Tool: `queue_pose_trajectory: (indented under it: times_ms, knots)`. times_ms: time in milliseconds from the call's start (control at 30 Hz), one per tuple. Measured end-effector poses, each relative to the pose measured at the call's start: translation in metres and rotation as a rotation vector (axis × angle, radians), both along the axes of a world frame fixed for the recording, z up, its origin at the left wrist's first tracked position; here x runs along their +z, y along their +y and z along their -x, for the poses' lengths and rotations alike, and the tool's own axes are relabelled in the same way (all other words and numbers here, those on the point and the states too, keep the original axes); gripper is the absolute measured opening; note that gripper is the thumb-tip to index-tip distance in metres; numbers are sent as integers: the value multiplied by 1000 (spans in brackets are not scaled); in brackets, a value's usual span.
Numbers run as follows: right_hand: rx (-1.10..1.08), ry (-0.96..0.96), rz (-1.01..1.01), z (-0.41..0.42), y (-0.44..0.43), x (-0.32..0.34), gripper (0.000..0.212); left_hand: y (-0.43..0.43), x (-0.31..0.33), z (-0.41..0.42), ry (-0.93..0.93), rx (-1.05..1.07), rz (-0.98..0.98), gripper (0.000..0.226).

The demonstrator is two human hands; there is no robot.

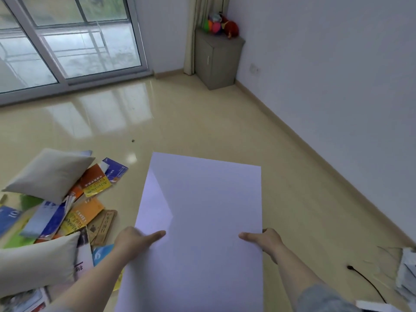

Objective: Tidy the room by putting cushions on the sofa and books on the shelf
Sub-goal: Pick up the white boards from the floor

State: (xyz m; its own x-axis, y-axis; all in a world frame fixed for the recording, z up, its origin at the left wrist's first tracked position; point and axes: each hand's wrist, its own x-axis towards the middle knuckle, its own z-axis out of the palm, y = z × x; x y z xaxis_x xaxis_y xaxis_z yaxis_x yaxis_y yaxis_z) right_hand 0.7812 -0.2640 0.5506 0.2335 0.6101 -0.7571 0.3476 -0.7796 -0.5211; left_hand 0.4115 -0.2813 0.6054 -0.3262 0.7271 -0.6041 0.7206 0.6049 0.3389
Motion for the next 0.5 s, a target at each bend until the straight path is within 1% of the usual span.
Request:
queue_pose_trajectory:
  times_ms: [133, 233, 267, 367, 400, 433, 500]
  knots:
    - [0, -2, -25, 15, 72, 8, 129, 63, -9, 12, -50, -10, 4, 70]
    - [-1, -23, -27, 29, 123, 21, 128, 118, -5, 26, -47, -16, 4, 68]
    - [3, -21, -30, 37, 141, 27, 123, 135, -3, 31, -44, -22, 6, 67]
    - [61, -8, -25, 64, 203, 44, 86, 186, -2, 53, -18, -46, 60, 65]
    - [78, -21, -32, 72, 219, 48, 84, 195, -1, 59, -9, -62, 68, 66]
    - [100, -47, -36, 79, 234, 49, 96, 202, -1, 64, -12, -54, 79, 65]
    - [148, -76, -33, 89, 273, 34, 129, 229, -4, 81, -28, -50, 107, 64]
